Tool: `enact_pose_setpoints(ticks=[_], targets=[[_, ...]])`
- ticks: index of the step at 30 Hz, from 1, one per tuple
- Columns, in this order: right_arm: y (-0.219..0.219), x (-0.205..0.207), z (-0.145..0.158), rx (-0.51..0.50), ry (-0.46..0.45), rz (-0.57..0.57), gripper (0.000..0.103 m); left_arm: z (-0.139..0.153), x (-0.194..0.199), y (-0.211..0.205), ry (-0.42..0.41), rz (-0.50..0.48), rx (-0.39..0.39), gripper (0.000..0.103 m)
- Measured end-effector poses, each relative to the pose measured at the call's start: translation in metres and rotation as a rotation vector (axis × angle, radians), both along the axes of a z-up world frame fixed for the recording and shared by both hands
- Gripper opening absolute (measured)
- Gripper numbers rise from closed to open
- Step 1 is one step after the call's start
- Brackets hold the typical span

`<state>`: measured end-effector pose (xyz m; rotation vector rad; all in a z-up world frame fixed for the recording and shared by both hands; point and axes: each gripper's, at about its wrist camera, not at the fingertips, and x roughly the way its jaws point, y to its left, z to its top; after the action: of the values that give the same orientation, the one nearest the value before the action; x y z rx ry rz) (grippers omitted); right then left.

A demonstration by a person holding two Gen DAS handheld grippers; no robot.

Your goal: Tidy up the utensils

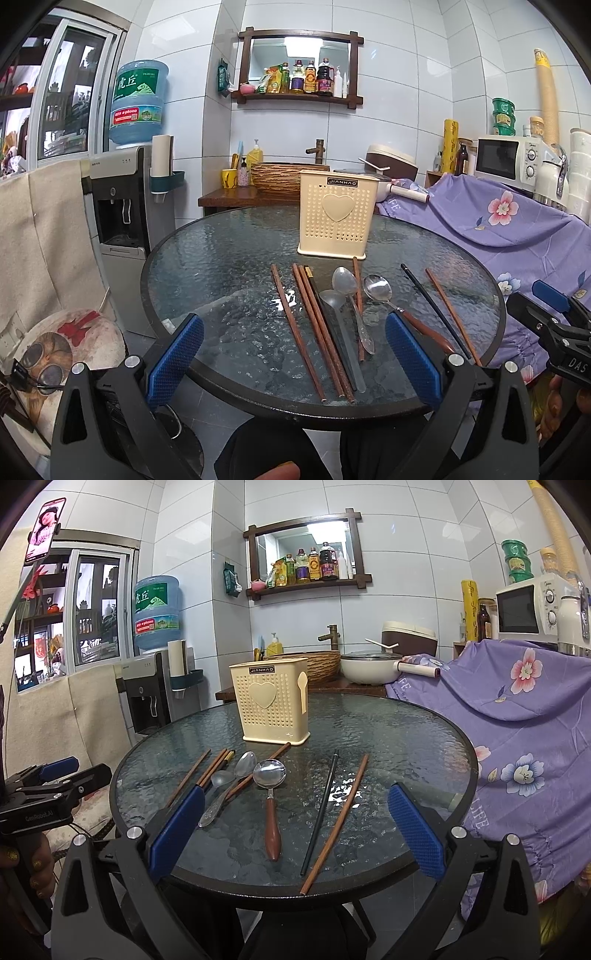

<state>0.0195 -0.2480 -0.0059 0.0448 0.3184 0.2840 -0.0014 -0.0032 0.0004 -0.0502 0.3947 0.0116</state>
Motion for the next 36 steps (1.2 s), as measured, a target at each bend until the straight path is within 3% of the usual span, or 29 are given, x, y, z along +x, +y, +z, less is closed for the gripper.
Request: enact_pose_setpoints(ticks=[28,31,36], targets=[[0.002,0.008,-0.005,-0.018,0.018,-0.011,0.098,-0.004,0.005,0.0,0.032,-0.011,0.004,0.097],[0.0,0.02,-0.007,-0.046,0.05,-0.056,0.098,-0.011,0.017,0.006,0.084,-0.025,-0.012,0.097],[-0.014,0.057,-0.013,-0.063,0.18,-0.127,0.098,-0.017,0.038,0.019,0.159,-0.004,-0.047,0.097]])
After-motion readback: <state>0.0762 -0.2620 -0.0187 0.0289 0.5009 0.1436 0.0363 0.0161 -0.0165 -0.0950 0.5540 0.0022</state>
